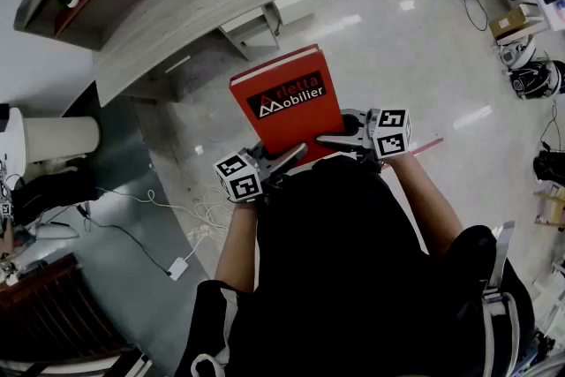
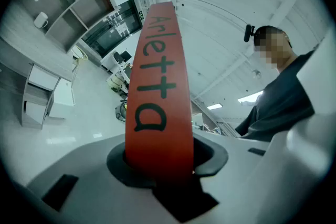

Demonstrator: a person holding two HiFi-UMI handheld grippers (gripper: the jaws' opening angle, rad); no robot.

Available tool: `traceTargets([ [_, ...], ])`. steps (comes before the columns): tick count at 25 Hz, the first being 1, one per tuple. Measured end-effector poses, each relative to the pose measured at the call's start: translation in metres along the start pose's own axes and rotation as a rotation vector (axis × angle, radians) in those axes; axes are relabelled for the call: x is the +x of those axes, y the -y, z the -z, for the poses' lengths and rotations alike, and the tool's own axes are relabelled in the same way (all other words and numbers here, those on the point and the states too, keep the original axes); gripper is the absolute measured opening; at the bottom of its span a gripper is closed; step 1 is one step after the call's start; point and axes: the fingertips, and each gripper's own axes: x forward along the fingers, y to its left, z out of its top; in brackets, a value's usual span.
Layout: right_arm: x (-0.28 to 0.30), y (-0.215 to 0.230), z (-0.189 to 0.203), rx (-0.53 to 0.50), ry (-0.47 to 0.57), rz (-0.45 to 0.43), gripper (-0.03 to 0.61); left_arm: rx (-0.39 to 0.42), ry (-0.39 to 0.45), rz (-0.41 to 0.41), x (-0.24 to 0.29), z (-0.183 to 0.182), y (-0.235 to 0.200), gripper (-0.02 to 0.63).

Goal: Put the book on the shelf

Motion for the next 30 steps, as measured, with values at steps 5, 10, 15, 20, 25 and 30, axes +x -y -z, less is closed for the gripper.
traceTargets([
  [5, -0.005, -0.001, 0.005, -0.013, -0.011, -0.003, 0.187, 0.008, -0.003, 0.001, 0.004, 0.006, 0.002, 0.163],
  [10, -0.009, -0.001, 0.013, -0.019, -0.040, 0.003, 0.202, 0.024, -0.012, -0.020, 0.007, 0.011, 0.005, 0.163],
  [15, -0.004, 0.003, 0.016, 0.002, -0.044, -0.015, 0.210, 0.049, -0.021, -0.066, 0.004, 0.011, 0.003, 0.164],
  [20, 0.017, 0.008, 0.015, 0.000, -0.062, -0.023, 0.219, 0.047, -0.004, -0.091, -0.013, 0.006, -0.007, 0.163],
  [25, 0.047, 0.027, 0.003, -0.025, -0.089, 0.003, 0.232, 0.012, 0.039, -0.089, -0.031, -0.010, -0.034, 0.163],
  [30, 0.066, 0.050, -0.021, -0.029, -0.093, 0.056, 0.239, 0.025, 0.035, -0.060, -0.035, -0.041, -0.058, 0.163],
])
